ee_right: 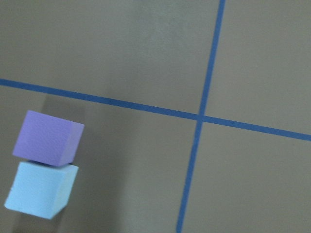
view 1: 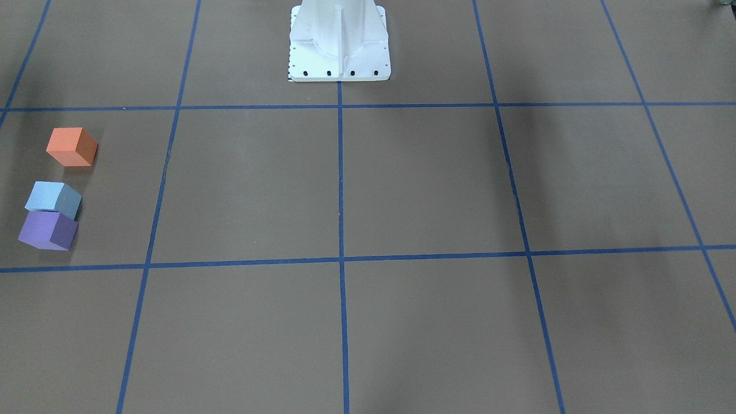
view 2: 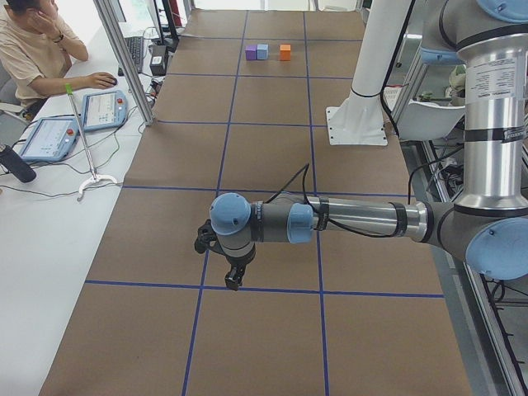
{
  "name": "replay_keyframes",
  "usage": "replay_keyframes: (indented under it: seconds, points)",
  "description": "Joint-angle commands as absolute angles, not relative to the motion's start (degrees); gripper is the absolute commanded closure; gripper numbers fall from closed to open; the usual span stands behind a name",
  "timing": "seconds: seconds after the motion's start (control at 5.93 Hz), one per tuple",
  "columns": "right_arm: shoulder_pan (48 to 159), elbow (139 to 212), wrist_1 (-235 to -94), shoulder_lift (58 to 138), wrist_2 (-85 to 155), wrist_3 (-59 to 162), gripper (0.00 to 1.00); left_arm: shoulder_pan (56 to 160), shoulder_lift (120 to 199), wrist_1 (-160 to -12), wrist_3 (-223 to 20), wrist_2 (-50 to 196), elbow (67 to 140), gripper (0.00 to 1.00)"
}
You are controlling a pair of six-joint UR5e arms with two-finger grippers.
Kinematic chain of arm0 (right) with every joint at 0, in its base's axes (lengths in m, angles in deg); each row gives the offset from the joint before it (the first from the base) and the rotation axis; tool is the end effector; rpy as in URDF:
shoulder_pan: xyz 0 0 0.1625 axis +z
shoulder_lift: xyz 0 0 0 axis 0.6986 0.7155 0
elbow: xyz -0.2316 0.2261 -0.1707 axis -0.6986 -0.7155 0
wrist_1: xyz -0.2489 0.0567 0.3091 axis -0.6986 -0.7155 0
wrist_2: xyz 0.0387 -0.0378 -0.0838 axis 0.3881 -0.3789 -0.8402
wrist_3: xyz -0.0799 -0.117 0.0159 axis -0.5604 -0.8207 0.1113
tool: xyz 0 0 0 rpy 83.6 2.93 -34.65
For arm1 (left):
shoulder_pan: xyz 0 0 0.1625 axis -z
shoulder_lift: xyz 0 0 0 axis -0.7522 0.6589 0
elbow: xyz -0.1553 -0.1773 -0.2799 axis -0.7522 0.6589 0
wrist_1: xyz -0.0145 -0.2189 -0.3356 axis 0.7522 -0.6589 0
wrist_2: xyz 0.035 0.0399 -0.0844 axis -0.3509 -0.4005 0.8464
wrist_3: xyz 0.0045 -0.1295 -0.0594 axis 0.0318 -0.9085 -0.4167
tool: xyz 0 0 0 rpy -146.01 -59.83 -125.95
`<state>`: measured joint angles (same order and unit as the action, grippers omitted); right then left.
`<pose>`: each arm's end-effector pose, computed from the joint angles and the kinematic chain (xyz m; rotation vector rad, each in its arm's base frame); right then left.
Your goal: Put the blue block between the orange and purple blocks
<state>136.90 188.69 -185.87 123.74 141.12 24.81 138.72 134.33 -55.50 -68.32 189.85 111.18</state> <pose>0.0628 -0.4353 0.5671 0.1097 -0.6779 -0.1429 -0.0264 -0.4399 0.6040 0.1152 0.8395 0.2925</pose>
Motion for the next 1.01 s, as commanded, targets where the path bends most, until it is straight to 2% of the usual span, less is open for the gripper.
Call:
replay_keyframes:
  seconds: [0.0, 0.84]
  points:
    - [138.62, 188.48, -188.42, 124.83, 140.78, 22.84, 0.0, 138.96, 134.09, -55.56, -68.17, 189.49, 111.46, 0.0]
    - [138.45, 188.39, -188.42, 125.71, 140.78, 23.02, 0.0, 138.96, 133.74, -55.56, -68.25, 189.4, 111.64, 0.0]
